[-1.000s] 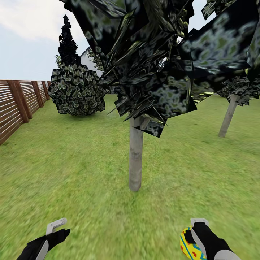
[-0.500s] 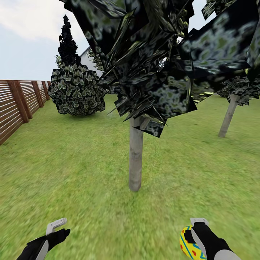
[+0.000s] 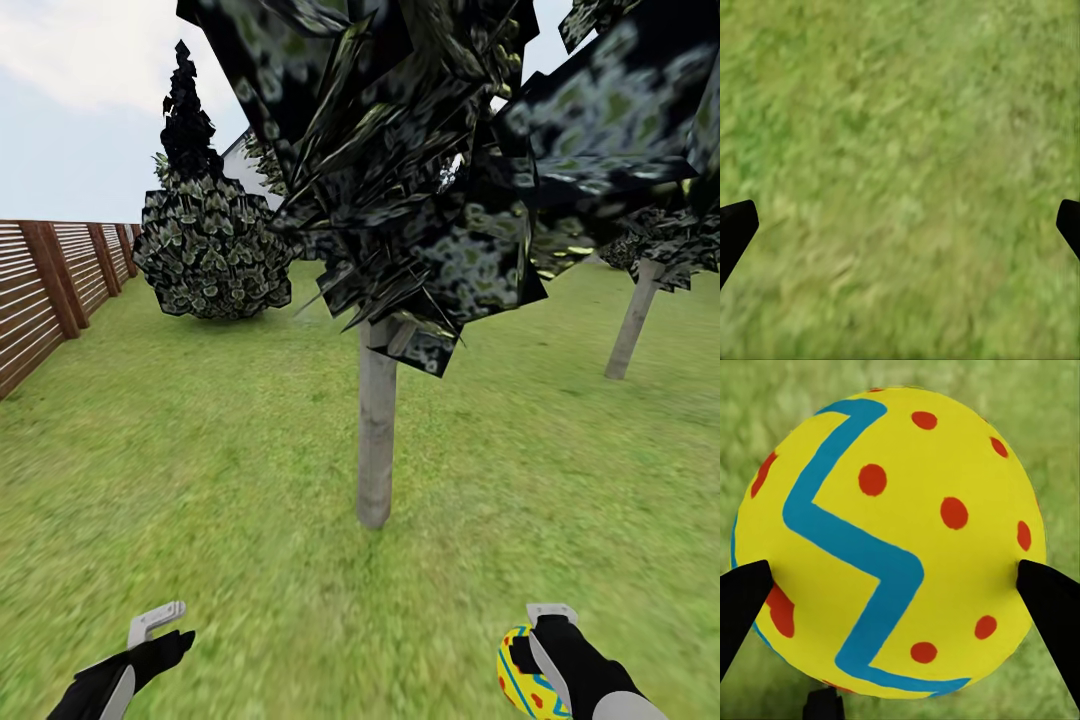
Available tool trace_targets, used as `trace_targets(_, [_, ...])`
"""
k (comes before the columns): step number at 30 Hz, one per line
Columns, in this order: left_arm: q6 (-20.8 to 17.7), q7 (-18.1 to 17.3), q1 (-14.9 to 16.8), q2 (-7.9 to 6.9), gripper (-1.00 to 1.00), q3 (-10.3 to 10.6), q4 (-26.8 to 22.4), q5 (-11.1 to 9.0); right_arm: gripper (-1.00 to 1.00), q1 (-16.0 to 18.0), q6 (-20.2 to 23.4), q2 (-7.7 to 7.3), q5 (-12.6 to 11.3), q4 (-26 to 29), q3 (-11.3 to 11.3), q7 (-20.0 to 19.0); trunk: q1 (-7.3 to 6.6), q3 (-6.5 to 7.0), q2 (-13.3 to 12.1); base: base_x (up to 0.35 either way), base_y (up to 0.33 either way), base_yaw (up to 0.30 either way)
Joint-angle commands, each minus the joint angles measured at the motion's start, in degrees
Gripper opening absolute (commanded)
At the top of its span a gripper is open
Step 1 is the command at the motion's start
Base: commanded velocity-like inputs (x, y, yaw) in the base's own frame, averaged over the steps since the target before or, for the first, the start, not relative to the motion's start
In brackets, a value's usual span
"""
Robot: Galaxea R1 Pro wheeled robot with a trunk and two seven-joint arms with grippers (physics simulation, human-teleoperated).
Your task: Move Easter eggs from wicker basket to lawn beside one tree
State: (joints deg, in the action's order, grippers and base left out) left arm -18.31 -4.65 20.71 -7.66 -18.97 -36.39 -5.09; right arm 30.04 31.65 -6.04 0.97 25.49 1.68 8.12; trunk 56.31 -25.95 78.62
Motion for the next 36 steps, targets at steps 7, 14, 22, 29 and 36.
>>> trace_targets(7, [-0.41,-0.19,0.01,0.10,1.00,-0.19,-0.08,-0.53,-1.00,0.02,0.32,0.00,0.09,0.17,0.16,0.09,1.54,-1.33,2.86,0.000,0.000,0.000])
trace_targets(14, [-0.41,-0.19,0.03,0.16,1.00,-0.19,-0.08,-0.53,-1.00,0.02,0.26,0.07,0.11,0.17,0.08,0.09,3.08,-2.58,5.67,0.000,0.000,0.000])
trace_targets(22, [-0.41,-0.19,0.00,0.19,1.00,-0.19,-0.08,-0.53,-1.00,0.02,0.26,0.07,0.10,0.17,0.08,0.14,4.84,-4.02,8.88,0.000,0.000,0.000])
trace_targets(29, [-0.41,-0.19,-0.02,0.19,1.00,-0.19,-0.08,-0.53,-1.00,0.02,0.26,0.07,0.12,0.16,-0.01,0.14,6.38,-5.28,11.68,0.000,0.000,0.000])
trace_targets(36, [-0.42,-0.19,-0.02,0.52,1.00,-0.19,-0.08,-0.53,-1.00,0.02,0.18,0.08,0.09,0.17,-0.01,0.14,7.91,-6.53,14.49,0.000,0.000,0.000])
